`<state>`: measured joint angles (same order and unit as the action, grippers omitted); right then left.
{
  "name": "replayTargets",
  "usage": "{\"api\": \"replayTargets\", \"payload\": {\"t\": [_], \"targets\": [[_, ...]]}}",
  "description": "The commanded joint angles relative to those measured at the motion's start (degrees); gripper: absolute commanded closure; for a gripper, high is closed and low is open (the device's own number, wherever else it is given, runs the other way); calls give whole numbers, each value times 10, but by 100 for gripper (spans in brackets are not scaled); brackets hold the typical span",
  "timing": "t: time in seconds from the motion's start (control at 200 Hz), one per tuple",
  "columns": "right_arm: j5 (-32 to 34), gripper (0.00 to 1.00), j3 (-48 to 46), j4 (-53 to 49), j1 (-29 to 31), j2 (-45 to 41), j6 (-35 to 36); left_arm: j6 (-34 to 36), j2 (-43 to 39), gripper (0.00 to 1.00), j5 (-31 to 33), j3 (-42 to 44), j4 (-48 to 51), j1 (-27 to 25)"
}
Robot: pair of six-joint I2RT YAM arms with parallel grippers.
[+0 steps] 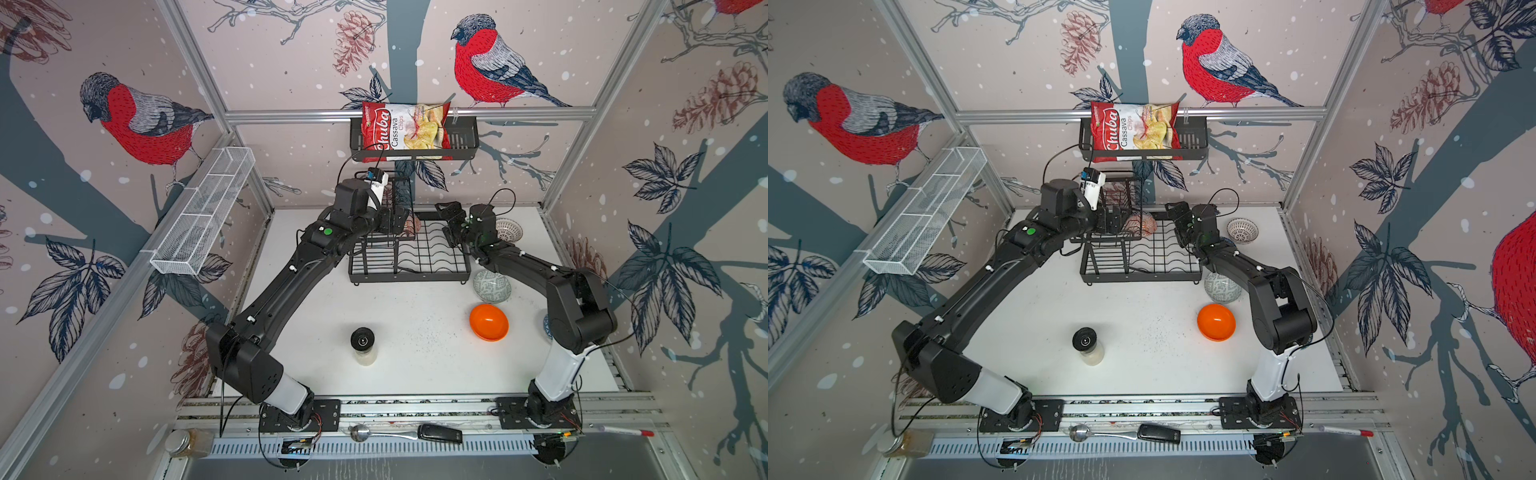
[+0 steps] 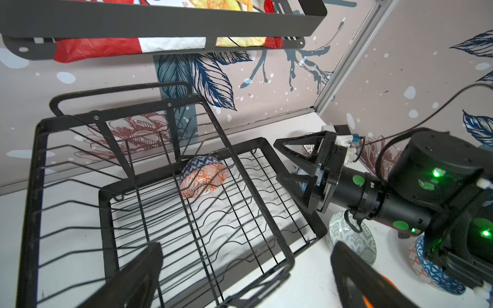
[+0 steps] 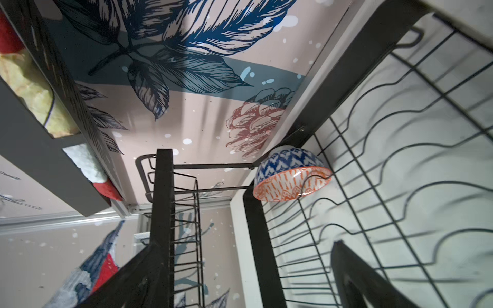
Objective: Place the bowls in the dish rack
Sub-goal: 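Open the right gripper and lift it off the bowl, then move the right gripper toward the green-patterned bowl while the left arm shifts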
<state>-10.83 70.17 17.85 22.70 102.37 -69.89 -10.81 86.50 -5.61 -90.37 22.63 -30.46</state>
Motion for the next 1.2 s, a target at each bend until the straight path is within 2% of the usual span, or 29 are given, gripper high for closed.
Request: {"api": "replayTargets", "payload": {"t": [0.0,0.1,0.205,0.345,0.51,0.645,0.78,1.036,1.196], "targets": [[16,0,3,-112,-2,-42,163,-22,-20,2,35,13,6,-30],[40,1,2,-170,-4,-69,251,-41,-37,2,53,30,4,-61],[76,8,14,-245,-4,-77,329,-62,-51,2,68,56,-11,-89],[146,18,-11,-295,-3,-94,378,-91,-62,2,81,98,-40,-116],[195,33,-64,-293,-8,-121,387,-105,-54,2,96,117,-67,-137],[184,37,-78,-291,-13,-111,393,-115,-43,2,88,118,-77,-146],[193,51,-93,-282,-14,-97,396,-129,-42,2,70,130,-94,-153],[181,64,-82,-278,-14,-56,403,-143,-33,2,107,141,-92,-156],[173,71,-66,-281,-15,-29,405,-145,-17,2,140,123,-55,-157]]}}
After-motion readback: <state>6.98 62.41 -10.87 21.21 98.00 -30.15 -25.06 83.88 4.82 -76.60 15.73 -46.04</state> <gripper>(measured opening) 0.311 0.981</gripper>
